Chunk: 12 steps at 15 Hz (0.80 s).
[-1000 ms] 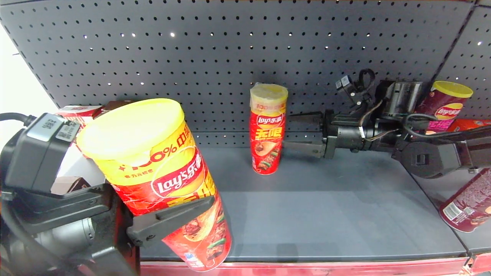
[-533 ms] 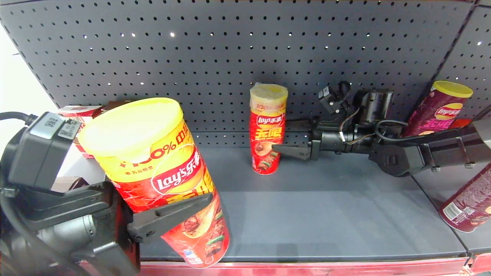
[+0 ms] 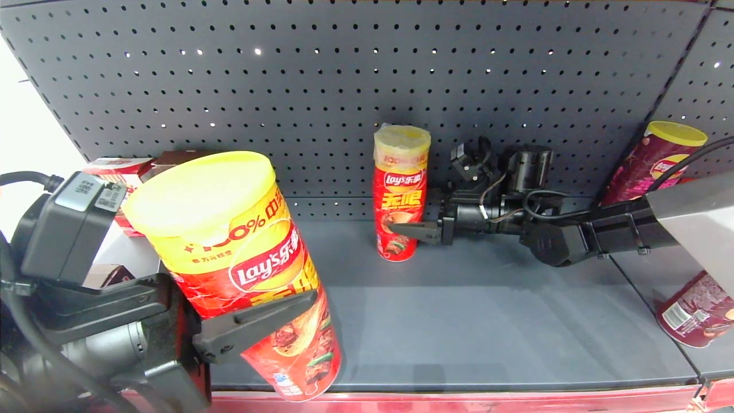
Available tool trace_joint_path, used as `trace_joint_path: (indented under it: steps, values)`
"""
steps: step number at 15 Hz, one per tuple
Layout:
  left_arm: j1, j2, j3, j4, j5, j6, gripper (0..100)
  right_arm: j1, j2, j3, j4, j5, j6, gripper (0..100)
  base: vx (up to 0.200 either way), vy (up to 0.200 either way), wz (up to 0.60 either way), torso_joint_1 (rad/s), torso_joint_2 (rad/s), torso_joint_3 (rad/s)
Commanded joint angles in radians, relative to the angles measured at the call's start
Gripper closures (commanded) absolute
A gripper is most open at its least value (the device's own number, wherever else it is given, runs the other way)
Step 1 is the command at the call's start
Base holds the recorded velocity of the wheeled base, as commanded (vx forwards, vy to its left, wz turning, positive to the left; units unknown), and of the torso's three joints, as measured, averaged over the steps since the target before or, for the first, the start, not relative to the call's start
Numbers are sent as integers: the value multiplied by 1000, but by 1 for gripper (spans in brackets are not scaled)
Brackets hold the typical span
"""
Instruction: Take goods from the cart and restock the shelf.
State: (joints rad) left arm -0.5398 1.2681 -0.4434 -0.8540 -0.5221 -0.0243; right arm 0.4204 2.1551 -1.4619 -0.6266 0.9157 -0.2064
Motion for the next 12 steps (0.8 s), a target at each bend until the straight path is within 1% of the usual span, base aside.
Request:
trace_joint_path:
  steps: [1, 4, 7, 8, 12]
  values:
    - [0, 2, 5, 0, 1, -2, 100, 11, 22, -8, -1, 0, -1, 0, 0, 0, 0, 0, 0, 0]
    - [0, 2, 6, 0, 1, -17, 100, 24, 48, -37, -1, -3, 1, 0, 0, 0, 0, 0, 0, 0]
    - [0, 2, 9, 0, -1, -20, 100, 34, 77, -74, -4, -3, -1, 0, 0, 0, 0, 0, 0, 0]
    - [0, 2, 9, 0, -1, -20, 100, 34, 77, -74, -4, -3, -1, 100, 0, 0, 0, 0, 0, 0]
    - [0, 1, 12, 0, -1, -20, 100, 44, 54, -67, -21, -9, 4, 100, 0, 0, 0, 0, 0, 0]
